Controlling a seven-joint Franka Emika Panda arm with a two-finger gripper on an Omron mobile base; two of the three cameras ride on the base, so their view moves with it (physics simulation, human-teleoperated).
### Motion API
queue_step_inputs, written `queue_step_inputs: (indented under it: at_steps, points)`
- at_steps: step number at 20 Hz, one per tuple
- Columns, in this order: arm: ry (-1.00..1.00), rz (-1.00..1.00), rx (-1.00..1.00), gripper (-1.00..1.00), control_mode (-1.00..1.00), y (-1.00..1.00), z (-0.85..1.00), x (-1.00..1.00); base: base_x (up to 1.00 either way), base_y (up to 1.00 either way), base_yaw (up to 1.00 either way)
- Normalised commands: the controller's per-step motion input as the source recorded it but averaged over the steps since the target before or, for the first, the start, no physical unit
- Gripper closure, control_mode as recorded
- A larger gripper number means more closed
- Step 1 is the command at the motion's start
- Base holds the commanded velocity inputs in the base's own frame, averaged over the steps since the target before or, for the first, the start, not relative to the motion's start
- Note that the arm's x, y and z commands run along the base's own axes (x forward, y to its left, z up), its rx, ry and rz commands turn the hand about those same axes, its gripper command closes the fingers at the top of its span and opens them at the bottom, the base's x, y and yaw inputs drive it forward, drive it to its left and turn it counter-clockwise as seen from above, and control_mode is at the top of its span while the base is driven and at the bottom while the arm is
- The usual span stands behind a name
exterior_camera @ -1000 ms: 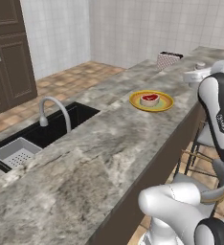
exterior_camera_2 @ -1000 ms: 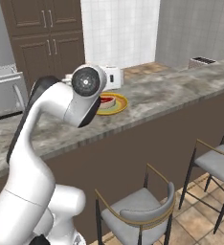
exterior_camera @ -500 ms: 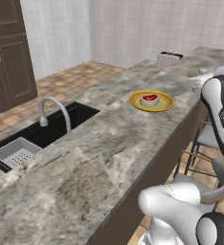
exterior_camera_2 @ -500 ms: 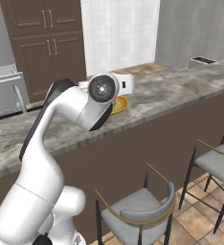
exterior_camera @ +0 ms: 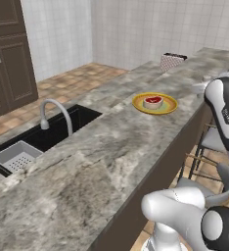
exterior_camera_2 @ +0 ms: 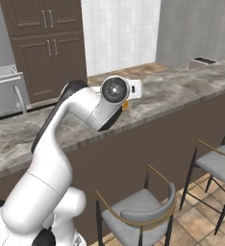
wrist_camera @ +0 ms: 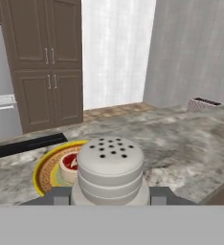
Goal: Retrieve the shaker from the cabinet and place it next the steak on a plate on the dining table.
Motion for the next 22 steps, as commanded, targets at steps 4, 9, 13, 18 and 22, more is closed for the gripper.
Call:
queue_step_inputs:
  at_steps: [4,9,13,18,22]
  points:
    - [0.13,0.00,0.00,1.00,-1.00,-0.18,-0.26,0.24,0.00,0.00,0.00]
    - [0.19,0.00,0.00,1.00,-1.00,-0.04,-0.31,0.28,0.00,0.00,0.00]
    - [0.14,0.00,0.00,1.00,-1.00,0.00,-0.33,0.24,0.00,0.00,0.00]
    - [0.02,0.00,0.00,1.00,-1.00,0.00,-0.20,0.14,0.00,0.00,0.00]
    - [0.00,0.00,0.00,1.00,-1.00,-0.04,-0.03,0.07,0.00,0.00,0.00]
